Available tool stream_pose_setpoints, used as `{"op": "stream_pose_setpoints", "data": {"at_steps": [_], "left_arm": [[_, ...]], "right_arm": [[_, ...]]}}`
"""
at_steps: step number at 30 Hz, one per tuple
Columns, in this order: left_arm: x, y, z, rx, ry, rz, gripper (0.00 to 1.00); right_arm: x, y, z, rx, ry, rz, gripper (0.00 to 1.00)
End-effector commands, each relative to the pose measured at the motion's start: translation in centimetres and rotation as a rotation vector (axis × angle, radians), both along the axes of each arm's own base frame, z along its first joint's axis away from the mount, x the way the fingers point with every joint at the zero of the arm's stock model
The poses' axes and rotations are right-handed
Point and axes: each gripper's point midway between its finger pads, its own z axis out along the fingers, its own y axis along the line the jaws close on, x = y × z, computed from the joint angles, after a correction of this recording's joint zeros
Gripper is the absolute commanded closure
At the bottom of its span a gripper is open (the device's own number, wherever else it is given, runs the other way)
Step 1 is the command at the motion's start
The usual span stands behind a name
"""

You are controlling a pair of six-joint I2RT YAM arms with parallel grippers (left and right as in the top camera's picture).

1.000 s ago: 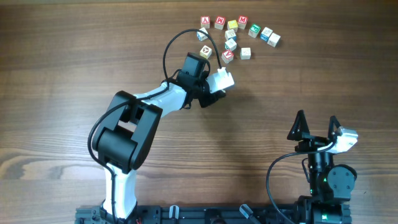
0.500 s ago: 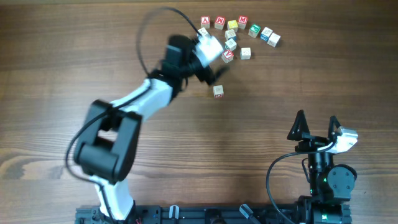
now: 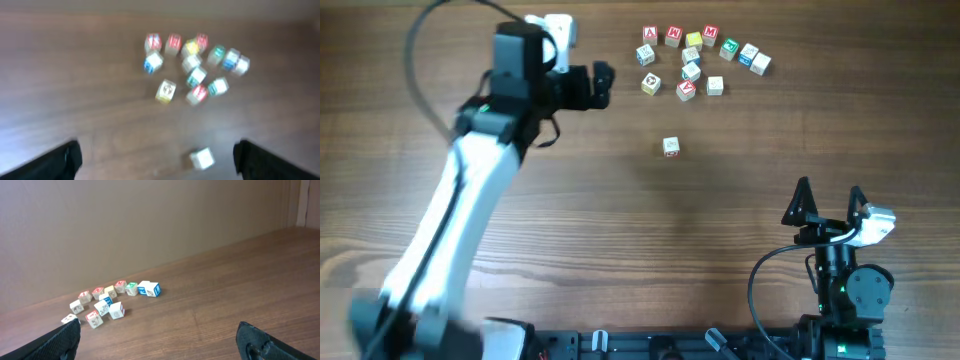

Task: Form a tower
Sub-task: 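Lift the left gripper away to a raised pose near the left side, then reach the right gripper into the cluster and grasp a blue-D block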

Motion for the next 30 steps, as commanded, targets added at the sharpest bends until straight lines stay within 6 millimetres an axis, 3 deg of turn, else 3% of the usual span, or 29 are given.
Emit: {"op": "stream_pose_setpoints", "data": {"at_steps": [1,2,3,5,7,8,12,14,15,18,21,23,27,30], "left_arm": [[-6.2,4.4,4.2,0.025,0.041,0.229,0.0],[-8.6,5.8,4.5,0.066,0.07,0.271,0.0],[-9.9,6.4,4.6,0.082,0.084,0.282,0.0],[-13.2,7.2,4.8,0.103,0.125,0.285,0.0],[-14.5,7.5,4.9,0.108,0.138,0.284,0.0],[-15.1,7.6,4.9,0.111,0.148,0.284,0.0],[-16.4,8.4,4.3,0.135,0.152,0.304,0.0],[-16.8,8.7,3.3,0.153,0.181,0.309,0.0],[-16.9,8.7,3.1,0.158,0.194,0.308,0.0],[-17.3,8.8,2.1,0.177,0.244,0.305,0.0],[-17.1,8.7,1.9,0.18,0.252,0.305,0.0],[-17.1,8.7,1.9,0.18,0.252,0.305,0.0],[-17.1,8.7,1.9,0.18,0.252,0.305,0.0],[-17.1,8.7,1.9,0.18,0.252,0.305,0.0]], "right_arm": [[-0.1,-0.7,1.6,0.032,-0.068,-0.042,0.0],[-0.1,-0.2,1.4,0.118,-0.069,-0.009,0.0],[-0.1,-0.2,1.2,0.16,-0.061,-0.007,0.0],[-0.1,0.9,2.6,0.359,-0.123,0.069,0.0],[-0.5,4.0,5.0,0.245,-0.183,0.253,0.0],[-0.3,4.0,5.4,0.251,-0.166,0.255,0.0],[3.6,4.3,6.4,0.181,0.042,0.27,0.0],[8.8,5.1,6.4,0.1,0.313,0.314,0.0],[10.0,5.6,6.2,0.072,0.385,0.335,0.0],[13.9,8.1,4.6,0.072,0.644,0.448,0.0],[17.9,10.0,0.9,0.081,0.662,0.54,0.0],[20.2,11.4,-2.0,0.003,0.723,0.512,0.0],[24.3,13.9,-4.6,-0.16,0.816,0.419,0.0],[27.4,13.8,-7.3,-0.209,0.85,0.34,0.01]]}}
